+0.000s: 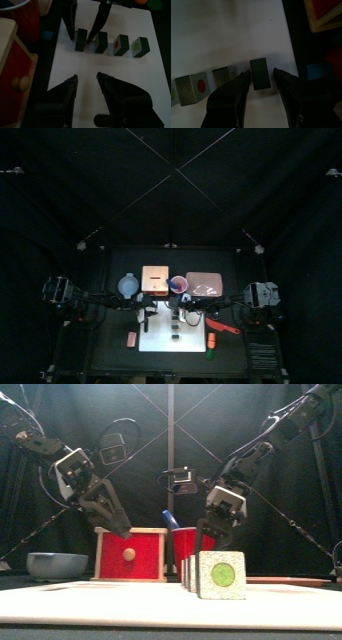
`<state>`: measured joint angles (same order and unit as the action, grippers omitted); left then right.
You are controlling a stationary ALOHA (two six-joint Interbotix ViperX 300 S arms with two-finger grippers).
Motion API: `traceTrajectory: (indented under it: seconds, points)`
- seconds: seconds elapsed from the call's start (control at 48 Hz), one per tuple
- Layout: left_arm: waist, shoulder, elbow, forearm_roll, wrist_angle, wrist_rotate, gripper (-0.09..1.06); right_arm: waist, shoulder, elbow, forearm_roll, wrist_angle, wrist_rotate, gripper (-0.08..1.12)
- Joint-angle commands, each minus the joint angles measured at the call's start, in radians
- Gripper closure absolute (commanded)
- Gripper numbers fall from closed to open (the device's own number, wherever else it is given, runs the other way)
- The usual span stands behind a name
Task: Place sushi on board then cut the sushi with the knife then place the pieces on the plate
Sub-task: Place the 4 sushi pieces on the plate
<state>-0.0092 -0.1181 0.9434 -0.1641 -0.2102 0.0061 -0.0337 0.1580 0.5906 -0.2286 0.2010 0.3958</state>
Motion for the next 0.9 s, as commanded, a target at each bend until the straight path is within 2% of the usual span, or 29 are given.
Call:
traceTrajectory:
  seconds: [0.021, 0.167, 0.375, 0.604, 0.75, 0.896]
  points:
    - [0.003, -0.008, -0.009, 0.003, -0.008, 0.000, 0.20, 0.000, -0.046, -0.018, 0.000, -0.003, 0.000, 0.41]
    - [0.005, -0.008, -0.009, 0.002, -0.009, -0.002, 0.20, -0.006, -0.104, 0.014, 0.017, 0.018, 0.003, 0.52]
    - [0.005, -0.006, -0.009, 0.002, -0.008, -0.002, 0.20, -0.054, -0.285, 0.115, 0.060, 0.063, 0.003, 0.52]
    - [0.005, -0.005, -0.009, 0.003, -0.009, 0.000, 0.20, -0.196, -0.436, 0.213, 0.060, 0.130, 0.003, 0.52]
    - [0.008, -0.005, -0.009, 0.002, -0.009, -0.002, 0.20, -0.316, -0.422, 0.225, 0.081, 0.115, 0.005, 0.52]
    - [0.009, -0.005, -0.009, 0.002, -0.009, -0.002, 0.20, -0.410, -0.348, 0.221, 0.095, 0.091, 0.002, 0.52]
